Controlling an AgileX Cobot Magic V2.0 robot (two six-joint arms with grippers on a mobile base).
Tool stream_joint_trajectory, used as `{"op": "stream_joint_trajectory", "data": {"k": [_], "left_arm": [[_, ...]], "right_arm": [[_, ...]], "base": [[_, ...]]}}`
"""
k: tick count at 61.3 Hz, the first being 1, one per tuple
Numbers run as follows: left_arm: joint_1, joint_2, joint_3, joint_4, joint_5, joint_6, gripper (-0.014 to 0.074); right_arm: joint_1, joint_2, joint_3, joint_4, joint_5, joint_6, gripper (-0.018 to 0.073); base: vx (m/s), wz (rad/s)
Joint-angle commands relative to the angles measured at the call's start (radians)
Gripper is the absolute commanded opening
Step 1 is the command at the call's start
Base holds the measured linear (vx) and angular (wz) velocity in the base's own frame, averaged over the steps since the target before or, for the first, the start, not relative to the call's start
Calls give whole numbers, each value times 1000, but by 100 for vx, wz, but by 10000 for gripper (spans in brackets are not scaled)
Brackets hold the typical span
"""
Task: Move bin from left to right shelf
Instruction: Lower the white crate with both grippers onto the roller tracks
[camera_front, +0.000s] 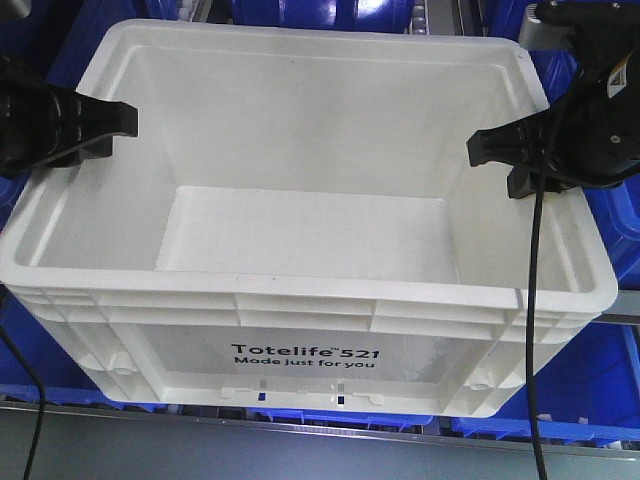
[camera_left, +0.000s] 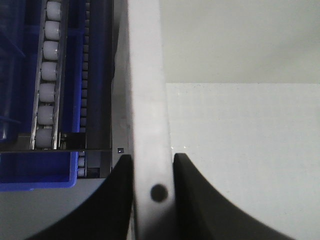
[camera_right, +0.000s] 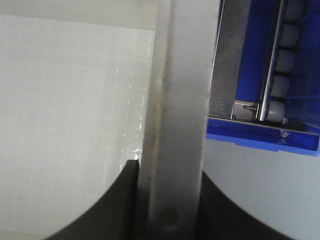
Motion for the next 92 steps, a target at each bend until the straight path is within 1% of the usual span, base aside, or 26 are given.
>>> {"op": "stream_joint_trajectory", "data": {"k": [1,92], "left_arm": [[1,-35,-39,46,-106,17,99],[1,-35,-39,46,-106,17,99]], "right_arm": [[-5,-43,-38,-58,-49,-27,24],[-5,-43,-38,-58,-49,-27,24]], "base": [[11,-4],[9,-4]]}}
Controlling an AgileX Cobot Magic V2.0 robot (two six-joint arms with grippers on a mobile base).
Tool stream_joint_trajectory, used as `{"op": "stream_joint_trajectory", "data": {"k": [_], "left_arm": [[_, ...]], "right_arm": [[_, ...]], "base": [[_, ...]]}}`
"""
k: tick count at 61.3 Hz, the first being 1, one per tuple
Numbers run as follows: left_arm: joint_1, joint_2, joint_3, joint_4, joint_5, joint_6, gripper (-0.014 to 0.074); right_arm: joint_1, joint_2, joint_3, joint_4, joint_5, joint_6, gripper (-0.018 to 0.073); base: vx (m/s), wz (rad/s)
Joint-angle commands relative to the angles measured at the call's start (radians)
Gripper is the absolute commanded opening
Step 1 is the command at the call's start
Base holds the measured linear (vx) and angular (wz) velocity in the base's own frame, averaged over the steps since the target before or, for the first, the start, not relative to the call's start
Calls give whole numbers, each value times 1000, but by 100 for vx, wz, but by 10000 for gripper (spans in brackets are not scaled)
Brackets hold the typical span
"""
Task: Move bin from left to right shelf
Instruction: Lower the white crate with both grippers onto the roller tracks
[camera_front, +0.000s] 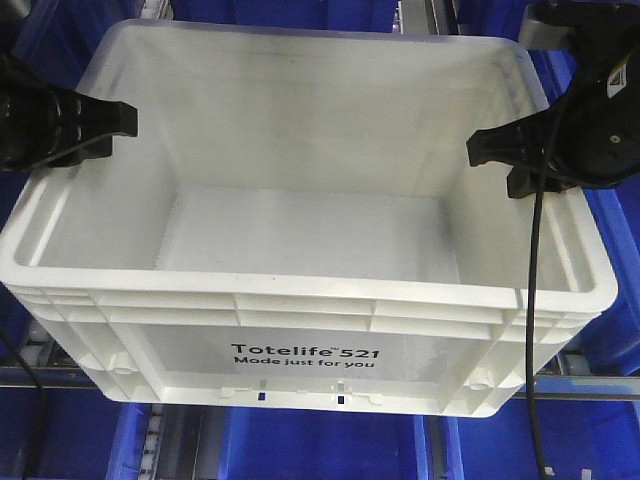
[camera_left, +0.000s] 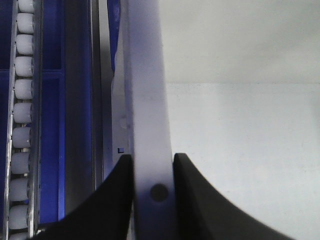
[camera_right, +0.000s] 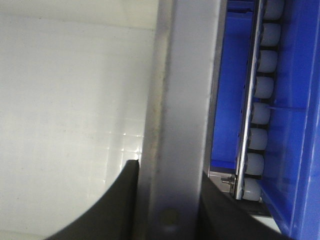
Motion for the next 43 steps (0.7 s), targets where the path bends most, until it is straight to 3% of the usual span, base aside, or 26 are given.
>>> {"op": "stream_joint_trajectory", "data": {"k": [1,28,43], "left_arm": [[1,-35,-39,46,-106,17,99],[1,-35,-39,46,-108,17,99],[1,-34,-39,50,-170,17,99]], "right_arm": [[-5,-43,-38,-58,-49,-27,24],[-5,-43,-38,-58,-52,-27,24],[-5,-43,-38,-64,-88,-27,24]], "base": [[2,-1],[0,0],[0,0]]}}
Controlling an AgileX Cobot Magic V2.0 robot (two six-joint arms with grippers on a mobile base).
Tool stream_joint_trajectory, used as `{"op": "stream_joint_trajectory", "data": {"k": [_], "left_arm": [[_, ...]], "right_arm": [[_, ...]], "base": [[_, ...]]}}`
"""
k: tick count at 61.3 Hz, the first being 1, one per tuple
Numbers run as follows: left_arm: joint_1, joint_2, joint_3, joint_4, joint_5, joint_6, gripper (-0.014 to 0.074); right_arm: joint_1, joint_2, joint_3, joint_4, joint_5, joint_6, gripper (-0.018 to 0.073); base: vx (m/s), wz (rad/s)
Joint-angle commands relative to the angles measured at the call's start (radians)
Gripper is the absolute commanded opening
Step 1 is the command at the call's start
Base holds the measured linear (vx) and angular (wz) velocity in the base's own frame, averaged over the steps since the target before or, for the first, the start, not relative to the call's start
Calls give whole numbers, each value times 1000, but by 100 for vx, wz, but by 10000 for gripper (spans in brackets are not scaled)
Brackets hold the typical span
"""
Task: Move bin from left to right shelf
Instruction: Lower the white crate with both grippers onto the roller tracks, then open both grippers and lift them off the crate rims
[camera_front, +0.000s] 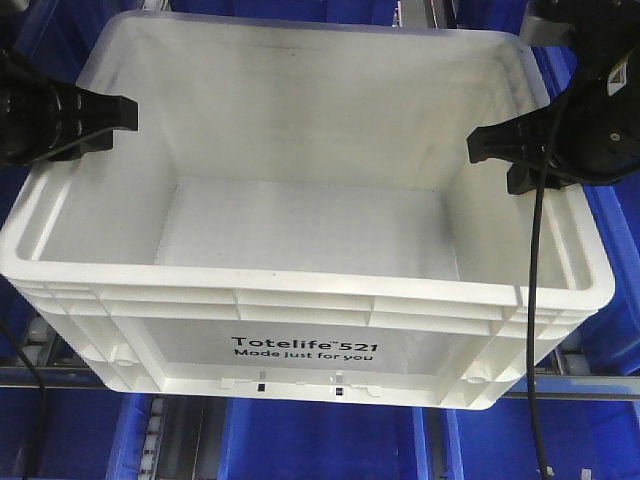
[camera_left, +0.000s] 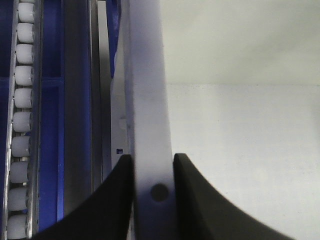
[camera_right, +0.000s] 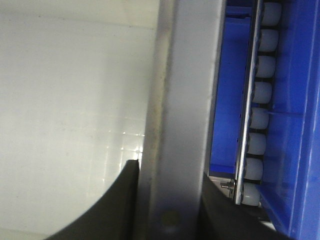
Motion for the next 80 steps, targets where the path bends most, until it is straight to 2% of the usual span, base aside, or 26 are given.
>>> {"op": "stream_joint_trajectory", "data": {"k": [1,16,24,31,43,46,53,58,68,75,80], "left_arm": [[1,-33,-39,50,-146,17,99],[1,45,-39,142,-235,17,99],[1,108,-39,225,-281,17,99],[1,153,-39,280,-293,17,99],[1,211,-39,313,-294,17,102],[1,216,-39,314,-291,17,110],[1,214,-39,313,-292,17,174],[1,214,-42,310,-282,17,272],[1,193,-44,301,-235,17,461],[1,141,-44,300,-186,17,524],[1,85,-41,267,-127,34,533]], "right_arm": [[-5,-42,-38,-62,-78,-27,24],[-5,-7,-36,-106,-246,-27,24],[-5,28,-17,-111,-336,-27,24],[-5,67,-9,-111,-375,-27,24],[-5,119,-9,-111,-389,-27,50],[-5,126,-9,-111,-386,-27,78],[-5,131,-9,-109,-387,-27,202],[-5,129,-9,-107,-393,-27,361],[-5,85,-9,-106,-434,-26,599],[-5,25,5,-107,-438,-46,670],[-5,-38,49,-107,-468,-79,673]], "base": [[0,0],[0,0],[0,0],[0,0],[0,0],[0,0],[0,0],[0,0],[0,0],[0,0],[0,0]]}}
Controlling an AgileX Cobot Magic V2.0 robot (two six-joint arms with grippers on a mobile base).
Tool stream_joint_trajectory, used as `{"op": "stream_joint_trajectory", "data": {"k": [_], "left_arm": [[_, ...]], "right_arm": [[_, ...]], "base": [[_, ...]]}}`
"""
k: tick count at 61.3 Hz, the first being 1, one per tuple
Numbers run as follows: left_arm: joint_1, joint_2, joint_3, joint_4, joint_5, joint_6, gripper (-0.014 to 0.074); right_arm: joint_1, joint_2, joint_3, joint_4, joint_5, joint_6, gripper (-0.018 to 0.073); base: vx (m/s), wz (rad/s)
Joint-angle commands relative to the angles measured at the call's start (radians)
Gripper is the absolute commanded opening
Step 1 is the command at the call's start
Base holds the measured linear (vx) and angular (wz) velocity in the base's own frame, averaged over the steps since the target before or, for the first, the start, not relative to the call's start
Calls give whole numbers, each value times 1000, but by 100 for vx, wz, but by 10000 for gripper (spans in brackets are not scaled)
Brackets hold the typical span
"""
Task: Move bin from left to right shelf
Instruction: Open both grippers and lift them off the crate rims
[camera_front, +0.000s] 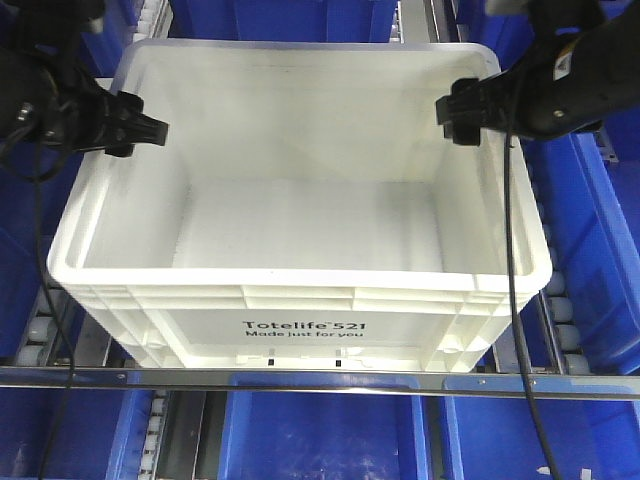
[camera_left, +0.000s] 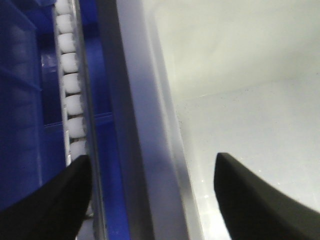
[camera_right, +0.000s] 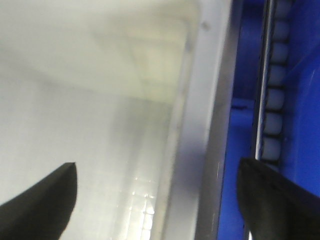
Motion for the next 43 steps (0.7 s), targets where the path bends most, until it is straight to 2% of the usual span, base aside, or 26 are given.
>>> {"op": "stream_joint_trajectory", "data": {"k": [1,12,23,30,43], "left_arm": [[1,-102,-30,-23,19,21,533],[1,-298,105,-157,-41,164,532],[1,-515,287,-283,-52,259,532],[1,-650,369,-331,-41,267,532],[1,-880,455,-382,73,275,532]], "right_arm": [[-1,-106,22,-20,-88,-43,672],[-1,-302,208,-20,-150,-87,626],[-1,-547,348,-7,-110,-157,548],[-1,-699,419,-8,-53,-157,516],[-1,-938,523,19,116,-197,489]], "base": [[0,0],[0,0],[0,0],[0,0],[0,0]]}}
